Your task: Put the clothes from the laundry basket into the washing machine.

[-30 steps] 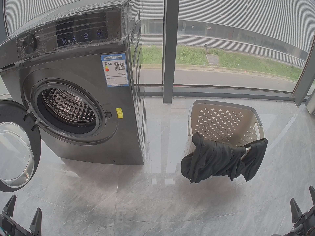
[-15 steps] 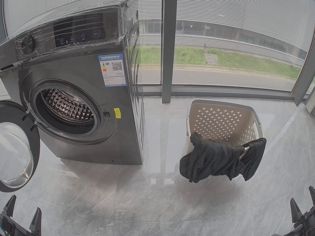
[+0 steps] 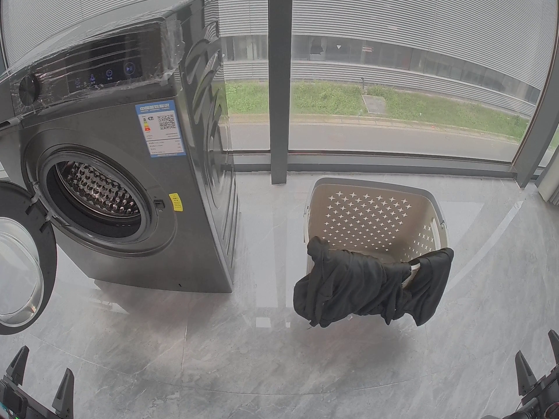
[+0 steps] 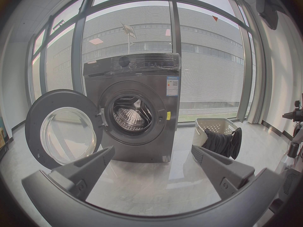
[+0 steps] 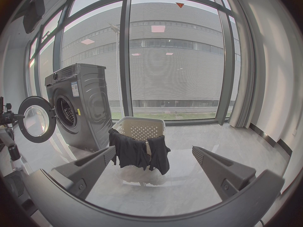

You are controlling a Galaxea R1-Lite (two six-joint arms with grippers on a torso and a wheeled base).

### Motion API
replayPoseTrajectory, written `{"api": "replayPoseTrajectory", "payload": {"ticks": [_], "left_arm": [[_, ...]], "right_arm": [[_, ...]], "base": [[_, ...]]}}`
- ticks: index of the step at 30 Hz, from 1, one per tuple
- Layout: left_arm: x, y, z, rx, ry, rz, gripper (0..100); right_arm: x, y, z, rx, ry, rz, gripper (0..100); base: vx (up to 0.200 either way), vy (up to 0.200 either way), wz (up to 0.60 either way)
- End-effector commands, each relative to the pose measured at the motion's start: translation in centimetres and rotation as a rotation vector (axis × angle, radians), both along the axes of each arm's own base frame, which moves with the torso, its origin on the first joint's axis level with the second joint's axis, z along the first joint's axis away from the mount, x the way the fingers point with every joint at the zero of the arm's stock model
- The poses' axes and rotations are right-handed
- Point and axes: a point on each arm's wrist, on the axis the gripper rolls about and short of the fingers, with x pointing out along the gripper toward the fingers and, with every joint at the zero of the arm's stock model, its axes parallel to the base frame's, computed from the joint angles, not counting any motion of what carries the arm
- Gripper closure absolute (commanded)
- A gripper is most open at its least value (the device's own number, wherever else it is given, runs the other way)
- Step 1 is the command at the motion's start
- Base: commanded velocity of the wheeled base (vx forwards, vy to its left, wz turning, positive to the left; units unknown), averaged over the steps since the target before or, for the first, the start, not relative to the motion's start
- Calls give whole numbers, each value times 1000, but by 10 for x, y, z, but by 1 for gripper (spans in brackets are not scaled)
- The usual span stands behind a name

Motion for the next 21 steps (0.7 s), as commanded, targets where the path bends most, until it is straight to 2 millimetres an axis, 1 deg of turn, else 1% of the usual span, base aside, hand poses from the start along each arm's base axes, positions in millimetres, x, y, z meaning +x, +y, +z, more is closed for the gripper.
{"api": "replayPoseTrajectory", "payload": {"ticks": [1, 9, 21], "left_arm": [[0, 0, -5, 6, 3, -2, 0], [0, 0, -5, -5, 1, 0, 0], [0, 0, -5, 1, 1, -9, 0]], "right_arm": [[-1, 0, -3, -1, -6, 0, 0], [-1, 0, -3, -1, -6, 0, 0], [-1, 0, -3, 1, -6, 0, 0]], "base": [[0, -200, 0], [0, 0, 0], [200, 0, 0]]}}
